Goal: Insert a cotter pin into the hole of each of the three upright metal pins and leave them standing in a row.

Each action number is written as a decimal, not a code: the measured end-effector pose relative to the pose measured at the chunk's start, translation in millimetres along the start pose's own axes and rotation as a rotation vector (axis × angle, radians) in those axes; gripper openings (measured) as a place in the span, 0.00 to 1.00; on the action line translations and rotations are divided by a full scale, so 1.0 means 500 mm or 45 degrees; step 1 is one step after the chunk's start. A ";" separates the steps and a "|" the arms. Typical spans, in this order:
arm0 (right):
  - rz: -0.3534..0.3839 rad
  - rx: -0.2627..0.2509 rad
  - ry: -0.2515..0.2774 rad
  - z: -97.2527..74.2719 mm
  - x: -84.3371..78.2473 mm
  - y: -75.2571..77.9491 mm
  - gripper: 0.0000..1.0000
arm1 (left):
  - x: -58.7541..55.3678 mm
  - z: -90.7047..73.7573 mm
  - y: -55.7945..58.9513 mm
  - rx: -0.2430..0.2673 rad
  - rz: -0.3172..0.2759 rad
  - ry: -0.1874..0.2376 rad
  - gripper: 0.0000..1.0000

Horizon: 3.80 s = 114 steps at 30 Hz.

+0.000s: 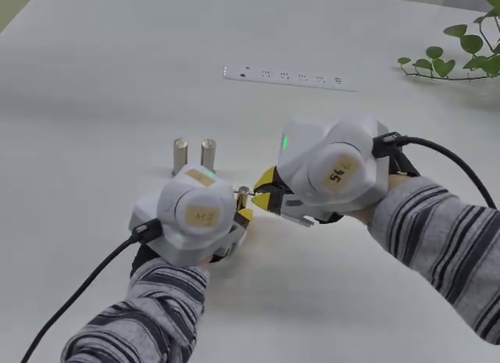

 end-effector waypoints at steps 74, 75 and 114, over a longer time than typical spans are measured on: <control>0.900 -0.299 0.316 -0.055 -0.045 -0.009 0.33 | 0.019 -0.106 -0.152 0.143 -0.083 0.016 0.33; 0.901 -0.301 0.324 -0.056 -0.042 -0.007 0.33 | 0.024 -0.111 -0.150 0.140 -0.087 0.019 0.35; 0.855 -0.310 0.438 0.122 0.060 0.129 0.27 | 0.066 -0.210 -0.107 0.164 -0.170 0.041 0.62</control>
Point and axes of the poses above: the centre of the closed fingertips' face, and the gripper's own axes: z roughly forward along the fingers, y roughly to its right, x roughly out of its top, the point moved 3 cm from there along -z, roughly backward along the fingers, and after that the axes turned 11 degrees about y, right-handed, at the moved point
